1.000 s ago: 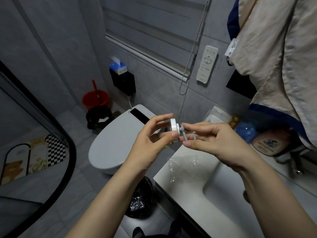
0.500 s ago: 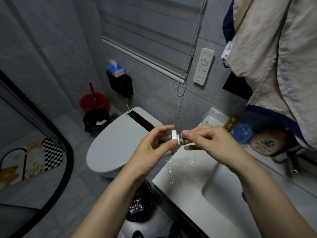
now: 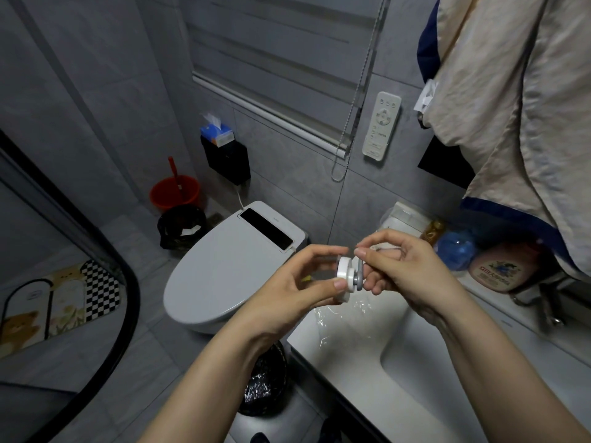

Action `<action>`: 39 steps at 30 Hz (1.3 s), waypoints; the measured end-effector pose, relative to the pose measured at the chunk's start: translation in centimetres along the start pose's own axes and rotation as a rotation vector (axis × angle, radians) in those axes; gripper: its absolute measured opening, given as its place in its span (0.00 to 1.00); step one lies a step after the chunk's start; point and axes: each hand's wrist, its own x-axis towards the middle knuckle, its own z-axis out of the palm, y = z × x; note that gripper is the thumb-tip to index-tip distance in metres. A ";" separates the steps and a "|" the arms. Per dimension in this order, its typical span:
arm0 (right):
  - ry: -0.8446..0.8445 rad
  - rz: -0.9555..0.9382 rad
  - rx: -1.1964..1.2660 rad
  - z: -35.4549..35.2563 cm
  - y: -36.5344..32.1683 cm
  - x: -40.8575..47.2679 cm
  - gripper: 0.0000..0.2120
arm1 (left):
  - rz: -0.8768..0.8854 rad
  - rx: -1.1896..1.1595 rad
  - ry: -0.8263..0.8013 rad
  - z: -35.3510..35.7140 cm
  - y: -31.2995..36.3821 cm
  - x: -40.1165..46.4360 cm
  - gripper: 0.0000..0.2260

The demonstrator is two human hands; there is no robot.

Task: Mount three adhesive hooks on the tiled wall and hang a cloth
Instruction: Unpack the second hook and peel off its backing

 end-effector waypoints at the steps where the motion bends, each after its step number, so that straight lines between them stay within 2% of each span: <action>1: 0.018 0.000 0.006 0.0 0.2 0.0 0.07 | -0.002 -0.011 0.002 0.0 -0.1 0.0 0.19; 7: 0.057 0.036 0.019 -0.1 0.4 -0.1 0.15 | -0.023 -0.198 0.030 0.2 -0.3 0.1 0.17; 13: -0.139 0.152 0.001 -0.8 0.1 -1.1 0.09 | 0.043 -0.308 0.177 -0.1 -0.4 0.7 0.19; 16: -0.149 0.152 -0.007 -0.6 0.1 -1.3 0.09 | 0.068 -0.301 0.230 -0.1 -0.4 0.9 0.20; 20: -0.165 0.108 -0.025 -0.2 -0.1 -1.6 0.10 | 0.106 -0.175 0.295 -0.3 -0.5 1.1 0.19; 25: -0.106 0.023 0.026 0.2 -0.6 -1.2 0.10 | 0.112 -0.080 0.288 0.0 -0.7 0.8 0.18; 28: -0.036 -0.070 0.021 0.5 -1.1 -0.4 0.11 | 0.081 -0.093 0.239 0.5 -0.8 0.5 0.22; 31: 0.013 -0.141 0.019 0.7 -1.1 0.6 0.07 | 0.060 -0.115 0.192 0.9 -0.9 0.3 0.20; 36: 0.116 -0.130 -0.103 0.4 0.1 1.5 0.04 | 0.050 -0.102 0.167 1.0 -0.9 0.0 0.20; 39: 0.078 -0.063 -0.107 0.0 0.7 1.1 0.03 | 0.071 -0.116 0.205 0.8 -0.9 -0.1 0.21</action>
